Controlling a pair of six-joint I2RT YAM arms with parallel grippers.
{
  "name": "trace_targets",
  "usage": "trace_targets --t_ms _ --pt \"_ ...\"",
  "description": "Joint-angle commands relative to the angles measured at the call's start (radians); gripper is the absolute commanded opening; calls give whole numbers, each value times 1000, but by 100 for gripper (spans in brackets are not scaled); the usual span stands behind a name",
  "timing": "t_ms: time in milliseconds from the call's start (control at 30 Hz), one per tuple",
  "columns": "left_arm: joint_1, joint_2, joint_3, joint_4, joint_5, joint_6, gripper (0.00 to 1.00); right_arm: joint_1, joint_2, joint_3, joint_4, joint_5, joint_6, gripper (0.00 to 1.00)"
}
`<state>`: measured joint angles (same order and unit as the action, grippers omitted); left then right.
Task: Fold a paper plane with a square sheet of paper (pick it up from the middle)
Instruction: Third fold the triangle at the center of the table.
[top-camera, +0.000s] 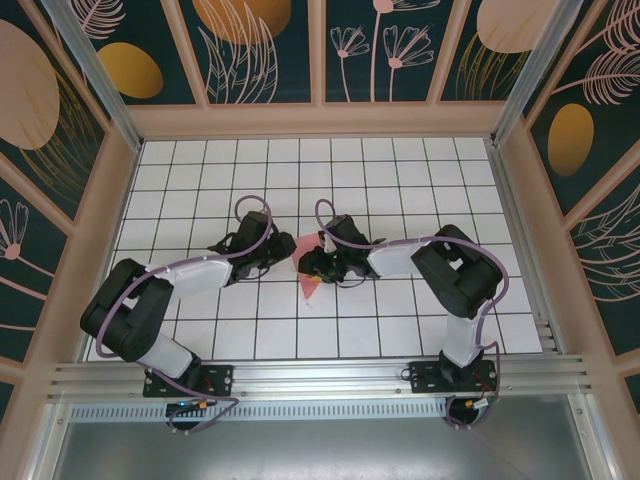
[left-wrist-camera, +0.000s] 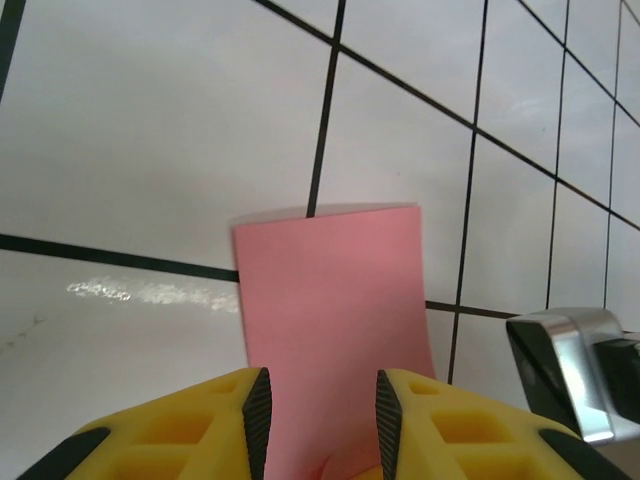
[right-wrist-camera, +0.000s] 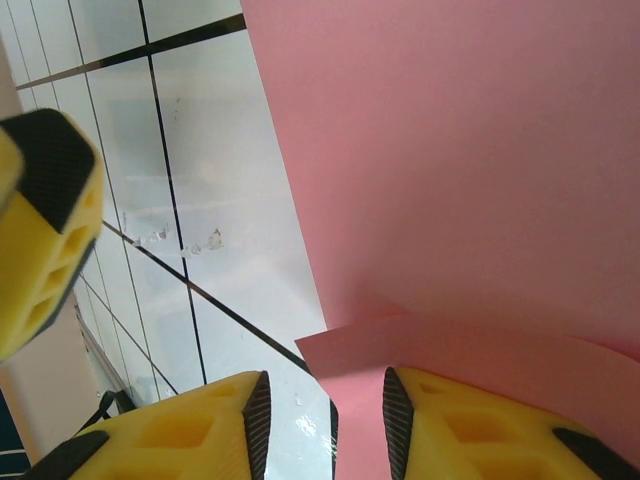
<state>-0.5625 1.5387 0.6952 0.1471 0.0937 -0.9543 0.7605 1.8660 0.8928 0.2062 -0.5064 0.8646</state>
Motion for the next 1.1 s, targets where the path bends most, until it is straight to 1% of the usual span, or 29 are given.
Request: trace_targets --t_ms 0,100,233,333,433,567,700,900,1067 --pt "6 -14 -18 -15 11 -11 35 -2 21 -22 -57 85 -43 39" --pt "6 -12 -19 -4 38 -6 35 -3 18 -24 -61 89 -45 35" --pt "6 -9 -19 6 73 3 31 -6 20 -29 -63 91 -45 20" --pt "4 -2 -19 26 119 11 29 -7 22 -33 -63 91 -44 14" --pt "-1 10 -24 45 154 16 27 -9 27 -33 -65 90 -45 10" --pt "-17 26 -26 58 176 19 23 -9 34 -32 -71 91 -48 7" --pt "-40 55 -36 85 194 5 17 -9 37 -32 -74 90 -48 4" --pt "-57 95 -52 103 189 -16 7 -9 41 -34 -76 94 -45 4" --pt "-62 113 -56 116 199 -23 3 -8 41 -32 -77 95 -44 4"
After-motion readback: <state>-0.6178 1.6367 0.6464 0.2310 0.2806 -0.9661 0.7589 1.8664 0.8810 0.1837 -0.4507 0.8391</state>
